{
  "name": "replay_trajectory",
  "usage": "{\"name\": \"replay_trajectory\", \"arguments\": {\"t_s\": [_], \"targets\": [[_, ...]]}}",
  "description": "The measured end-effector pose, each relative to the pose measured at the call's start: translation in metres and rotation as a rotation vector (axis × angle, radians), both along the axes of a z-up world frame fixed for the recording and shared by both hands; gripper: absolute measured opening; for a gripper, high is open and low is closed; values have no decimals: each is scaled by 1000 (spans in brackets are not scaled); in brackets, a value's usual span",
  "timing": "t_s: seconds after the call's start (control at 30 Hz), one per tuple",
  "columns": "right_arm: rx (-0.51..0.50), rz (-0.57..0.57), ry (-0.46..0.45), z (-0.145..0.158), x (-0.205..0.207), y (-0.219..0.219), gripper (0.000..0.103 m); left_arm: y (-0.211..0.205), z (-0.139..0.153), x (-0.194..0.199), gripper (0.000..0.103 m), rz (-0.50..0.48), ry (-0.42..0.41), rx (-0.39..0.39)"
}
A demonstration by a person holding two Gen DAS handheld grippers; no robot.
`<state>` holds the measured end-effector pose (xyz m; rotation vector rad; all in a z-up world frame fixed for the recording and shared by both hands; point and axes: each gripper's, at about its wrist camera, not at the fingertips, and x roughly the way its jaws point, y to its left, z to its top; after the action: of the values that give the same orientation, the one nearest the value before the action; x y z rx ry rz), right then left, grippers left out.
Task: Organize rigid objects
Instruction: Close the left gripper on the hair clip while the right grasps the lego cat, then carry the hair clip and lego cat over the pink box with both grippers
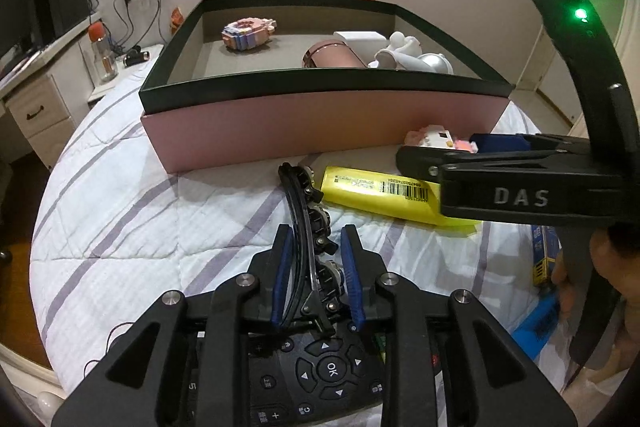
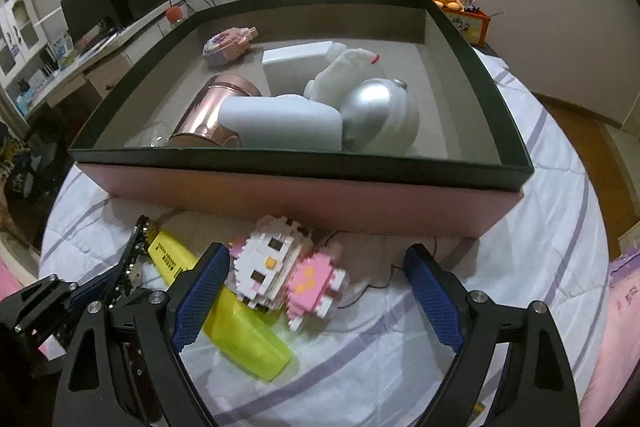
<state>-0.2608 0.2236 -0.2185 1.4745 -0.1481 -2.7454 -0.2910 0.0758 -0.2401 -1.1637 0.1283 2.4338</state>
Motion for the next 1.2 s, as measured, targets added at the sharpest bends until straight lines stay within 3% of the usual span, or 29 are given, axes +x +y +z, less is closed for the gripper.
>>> {"name": "replay_trajectory", "arguments": {"t_s": [0.13, 0.2, 0.3, 0.4, 0.5, 0.6, 0.93, 1.2], "targets": [[7, 25, -4, 0, 1, -4, 91, 9, -1, 2, 49, -56, 2, -14], [8, 38, -4, -1, 3, -3, 88, 15, -1, 5, 49, -58, 21, -56], [31, 48, -2, 0, 5, -1, 75, 18, -1, 7, 47, -50, 34, -78], [8, 58, 1, 2, 7, 5, 61, 9, 0, 4, 36, -26, 21, -44], [-42, 67, 10, 4, 10, 10, 61, -1, 1, 1, 25, -3, 0, -4], [-83, 81, 22, 7, 16, 14, 61, -6, 1, -2, 25, -3, -26, 36], [-188, 111, 78, 24, 34, 24, 61, -5, 7, 3, 21, 5, -39, 25], [-201, 110, 130, 39, 44, 30, 61, -12, 22, 6, 22, 30, -23, 23]]}}
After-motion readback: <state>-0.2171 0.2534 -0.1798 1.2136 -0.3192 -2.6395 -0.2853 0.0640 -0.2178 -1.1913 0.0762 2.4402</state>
